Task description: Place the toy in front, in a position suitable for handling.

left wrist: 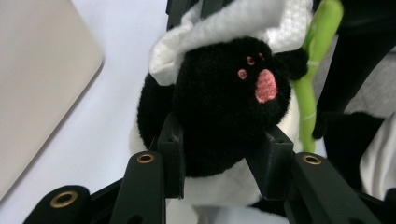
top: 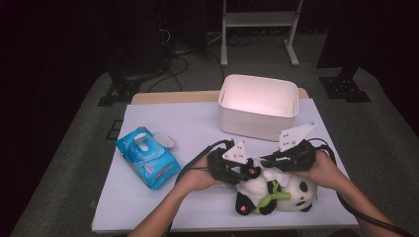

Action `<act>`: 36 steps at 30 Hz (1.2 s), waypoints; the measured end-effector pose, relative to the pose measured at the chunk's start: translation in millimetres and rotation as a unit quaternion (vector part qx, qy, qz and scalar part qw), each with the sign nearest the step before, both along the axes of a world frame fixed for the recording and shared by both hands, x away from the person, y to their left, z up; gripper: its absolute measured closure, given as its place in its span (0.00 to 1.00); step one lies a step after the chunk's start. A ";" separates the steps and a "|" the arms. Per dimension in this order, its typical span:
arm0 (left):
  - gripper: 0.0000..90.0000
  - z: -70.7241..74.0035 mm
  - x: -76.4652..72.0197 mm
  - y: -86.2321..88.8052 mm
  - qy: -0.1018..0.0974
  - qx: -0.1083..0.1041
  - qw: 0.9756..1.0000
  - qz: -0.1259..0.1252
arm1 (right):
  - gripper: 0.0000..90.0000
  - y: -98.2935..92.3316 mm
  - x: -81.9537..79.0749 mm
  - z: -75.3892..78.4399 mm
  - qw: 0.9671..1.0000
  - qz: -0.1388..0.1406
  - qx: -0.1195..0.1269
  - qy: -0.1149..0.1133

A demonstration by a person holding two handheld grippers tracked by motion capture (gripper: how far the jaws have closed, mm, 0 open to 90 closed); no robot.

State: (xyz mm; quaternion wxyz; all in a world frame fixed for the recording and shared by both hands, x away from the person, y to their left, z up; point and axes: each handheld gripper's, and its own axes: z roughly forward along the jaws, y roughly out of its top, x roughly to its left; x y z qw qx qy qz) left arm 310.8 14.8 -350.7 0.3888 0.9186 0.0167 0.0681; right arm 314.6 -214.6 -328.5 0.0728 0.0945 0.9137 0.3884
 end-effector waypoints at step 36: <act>0.68 -2.0 -4.9 10.8 0.024 -0.005 1.000 -0.010 | 0.93 11.3 -1.0 3.6 0.999 0.032 0.010 0.020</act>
